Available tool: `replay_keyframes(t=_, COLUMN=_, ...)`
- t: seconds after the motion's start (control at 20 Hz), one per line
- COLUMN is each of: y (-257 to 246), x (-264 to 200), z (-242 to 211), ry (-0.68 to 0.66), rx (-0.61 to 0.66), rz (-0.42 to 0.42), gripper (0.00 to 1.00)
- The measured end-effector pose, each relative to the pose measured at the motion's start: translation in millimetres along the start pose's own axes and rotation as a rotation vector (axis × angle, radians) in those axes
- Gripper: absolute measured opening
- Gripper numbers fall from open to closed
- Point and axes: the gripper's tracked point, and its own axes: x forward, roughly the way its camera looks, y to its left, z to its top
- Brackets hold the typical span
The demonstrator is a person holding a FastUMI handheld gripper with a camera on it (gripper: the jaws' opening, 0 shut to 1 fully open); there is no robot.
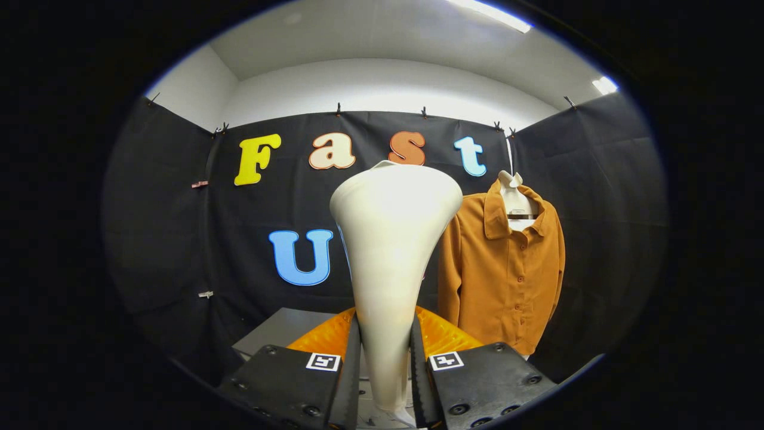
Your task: Iron the clothes twice with a garment steamer, once on the left side and once on the right side.
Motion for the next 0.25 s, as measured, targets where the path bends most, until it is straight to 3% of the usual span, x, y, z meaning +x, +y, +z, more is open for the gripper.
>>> replay_keyframes(t=0.25, y=0.1, x=0.3, z=0.2, ry=0.0, rx=-0.005, rz=-0.004, gripper=0.39)
